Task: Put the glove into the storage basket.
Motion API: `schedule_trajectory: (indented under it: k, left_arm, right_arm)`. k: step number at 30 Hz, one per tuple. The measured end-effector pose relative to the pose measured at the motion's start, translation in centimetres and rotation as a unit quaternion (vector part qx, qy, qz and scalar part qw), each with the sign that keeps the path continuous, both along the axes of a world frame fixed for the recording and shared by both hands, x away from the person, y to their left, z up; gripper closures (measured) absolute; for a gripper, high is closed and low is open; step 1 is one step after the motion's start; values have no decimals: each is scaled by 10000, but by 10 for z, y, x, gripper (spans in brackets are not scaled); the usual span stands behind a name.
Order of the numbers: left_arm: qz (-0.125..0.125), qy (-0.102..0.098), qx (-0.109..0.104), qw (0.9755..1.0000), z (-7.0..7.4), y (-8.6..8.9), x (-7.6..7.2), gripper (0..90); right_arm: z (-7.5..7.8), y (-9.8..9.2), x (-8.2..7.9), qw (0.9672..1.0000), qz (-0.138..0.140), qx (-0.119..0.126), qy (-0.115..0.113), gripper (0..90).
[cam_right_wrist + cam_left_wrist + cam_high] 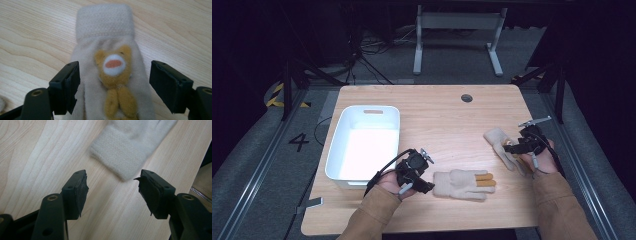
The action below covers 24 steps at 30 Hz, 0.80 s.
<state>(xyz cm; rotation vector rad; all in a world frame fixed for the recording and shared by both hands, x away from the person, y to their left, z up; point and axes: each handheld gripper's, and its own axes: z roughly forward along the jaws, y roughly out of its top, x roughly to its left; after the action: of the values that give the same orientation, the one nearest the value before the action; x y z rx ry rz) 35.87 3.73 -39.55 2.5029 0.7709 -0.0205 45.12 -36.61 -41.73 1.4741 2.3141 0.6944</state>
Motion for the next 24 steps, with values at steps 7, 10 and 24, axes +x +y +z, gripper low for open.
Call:
schedule_trajectory:
  k: [7, 10, 24]
  left_arm:
    - [-4, 3, 16, 10000, 0, 1, 0, 403]
    - [17, 1, 19, 10000, -1, 1, 0, 403]
    - [-77, 162, 70, 9998, -4, -2, -1, 447]
  right_arm:
    - [-3, 3, 4, 9998, 125, -53, 171, 285]
    - [-4, 5, 5, 9998, 98, -123, 130, 315]
    - [-15, 11, 9, 9991, 116, -359, 172, 551]
